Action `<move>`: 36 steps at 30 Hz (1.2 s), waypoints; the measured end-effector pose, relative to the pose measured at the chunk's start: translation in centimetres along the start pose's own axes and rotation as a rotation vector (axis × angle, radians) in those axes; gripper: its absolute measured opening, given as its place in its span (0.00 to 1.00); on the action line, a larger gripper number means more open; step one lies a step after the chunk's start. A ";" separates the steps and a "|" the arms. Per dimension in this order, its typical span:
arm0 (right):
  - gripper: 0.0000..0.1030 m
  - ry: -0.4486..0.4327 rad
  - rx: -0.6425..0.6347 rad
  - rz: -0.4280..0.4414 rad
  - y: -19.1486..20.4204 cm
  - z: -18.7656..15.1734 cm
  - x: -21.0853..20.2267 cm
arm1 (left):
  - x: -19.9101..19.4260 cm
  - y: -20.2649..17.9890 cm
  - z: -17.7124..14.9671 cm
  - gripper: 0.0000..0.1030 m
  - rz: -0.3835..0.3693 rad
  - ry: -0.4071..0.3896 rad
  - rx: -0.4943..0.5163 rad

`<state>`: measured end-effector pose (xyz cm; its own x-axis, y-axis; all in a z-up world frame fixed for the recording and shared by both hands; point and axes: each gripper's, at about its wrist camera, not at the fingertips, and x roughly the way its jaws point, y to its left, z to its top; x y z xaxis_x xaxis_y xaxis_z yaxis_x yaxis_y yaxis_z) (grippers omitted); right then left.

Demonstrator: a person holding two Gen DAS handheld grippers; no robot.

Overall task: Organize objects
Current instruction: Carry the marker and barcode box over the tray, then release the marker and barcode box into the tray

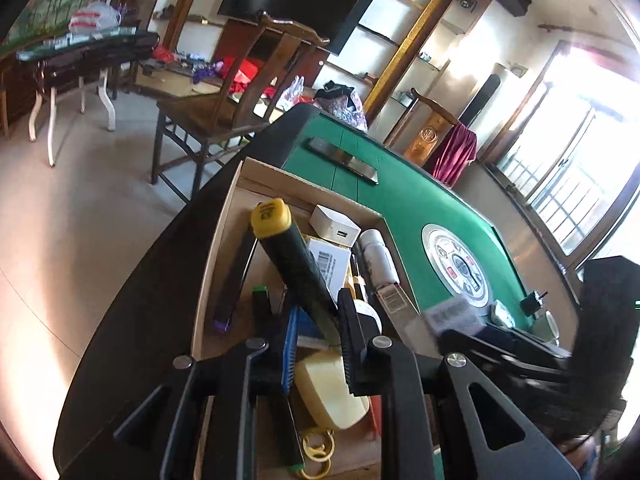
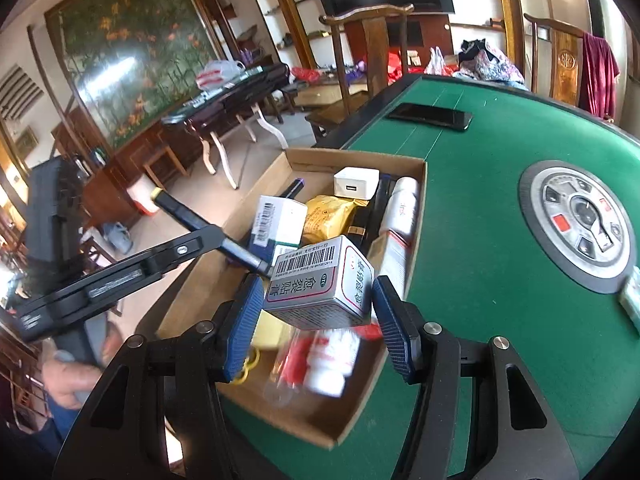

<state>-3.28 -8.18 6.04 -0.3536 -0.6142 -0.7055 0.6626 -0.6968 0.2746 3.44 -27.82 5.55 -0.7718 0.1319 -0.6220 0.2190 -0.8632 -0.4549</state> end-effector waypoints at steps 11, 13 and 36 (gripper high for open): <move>0.55 0.050 0.047 -0.090 -0.9 3.5 6.0 | 4.9 -0.3 3.2 0.17 0.085 0.067 0.021; 0.55 0.054 0.046 -0.093 -0.7 4.1 6.6 | 5.9 -0.1 3.2 0.15 0.105 0.083 0.027; 0.55 0.066 0.091 -0.149 -2.8 7.5 9.9 | 5.4 -0.9 1.5 0.18 0.117 0.058 0.098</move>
<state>-13.55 -15.12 3.18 -0.3974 -0.4784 -0.7831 0.5426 -0.8107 0.2200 -1.85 -27.10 3.55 -0.7082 0.0527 -0.7041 0.2442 -0.9174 -0.3142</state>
